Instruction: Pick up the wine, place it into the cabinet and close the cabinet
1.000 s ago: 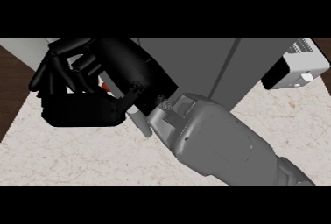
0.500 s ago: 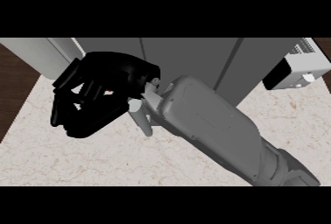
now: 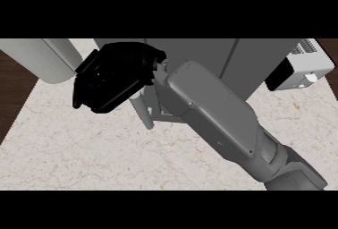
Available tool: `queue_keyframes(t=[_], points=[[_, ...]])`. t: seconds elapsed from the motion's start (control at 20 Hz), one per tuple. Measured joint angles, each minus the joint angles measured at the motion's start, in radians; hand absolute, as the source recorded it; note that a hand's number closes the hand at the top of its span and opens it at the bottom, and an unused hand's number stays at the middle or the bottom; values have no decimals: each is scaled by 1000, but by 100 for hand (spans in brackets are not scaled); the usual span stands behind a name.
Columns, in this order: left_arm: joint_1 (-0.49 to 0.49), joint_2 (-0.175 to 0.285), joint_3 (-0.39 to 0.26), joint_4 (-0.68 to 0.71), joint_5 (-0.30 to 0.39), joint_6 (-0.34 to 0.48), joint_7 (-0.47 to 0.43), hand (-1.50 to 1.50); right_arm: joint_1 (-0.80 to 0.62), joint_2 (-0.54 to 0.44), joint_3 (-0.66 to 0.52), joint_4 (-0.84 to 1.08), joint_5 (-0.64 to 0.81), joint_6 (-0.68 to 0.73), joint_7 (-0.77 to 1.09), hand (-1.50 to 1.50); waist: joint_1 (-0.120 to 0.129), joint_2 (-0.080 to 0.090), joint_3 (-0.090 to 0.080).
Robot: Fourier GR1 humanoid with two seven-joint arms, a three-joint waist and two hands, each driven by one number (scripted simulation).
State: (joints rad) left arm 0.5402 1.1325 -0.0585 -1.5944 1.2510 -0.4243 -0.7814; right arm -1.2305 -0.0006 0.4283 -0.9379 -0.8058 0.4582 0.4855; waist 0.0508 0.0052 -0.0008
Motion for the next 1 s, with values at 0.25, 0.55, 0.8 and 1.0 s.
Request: queue_keyframes(t=[0.25, 0.55, 0.8, 1.0], points=[[20, -21, 46, 4, -15, -18, 26, -150, -32, 2, -19, 97, -16, 73, -58, 150, 2, -9, -4], [9, -45, 76, 9, -16, -27, 62, -150, -55, 1, -34, 172, -14, 116, -115, 150, 6, -19, -14], [0, -55, 94, 12, -14, -30, 84, -150, -52, -2, -35, 188, 25, 102, -176, 150, 10, -24, -20], [-6, -58, 102, 7, -22, -28, 96, -150, -42, -3, -32, 178, 54, 88, -218, 150, 11, -25, -26]])
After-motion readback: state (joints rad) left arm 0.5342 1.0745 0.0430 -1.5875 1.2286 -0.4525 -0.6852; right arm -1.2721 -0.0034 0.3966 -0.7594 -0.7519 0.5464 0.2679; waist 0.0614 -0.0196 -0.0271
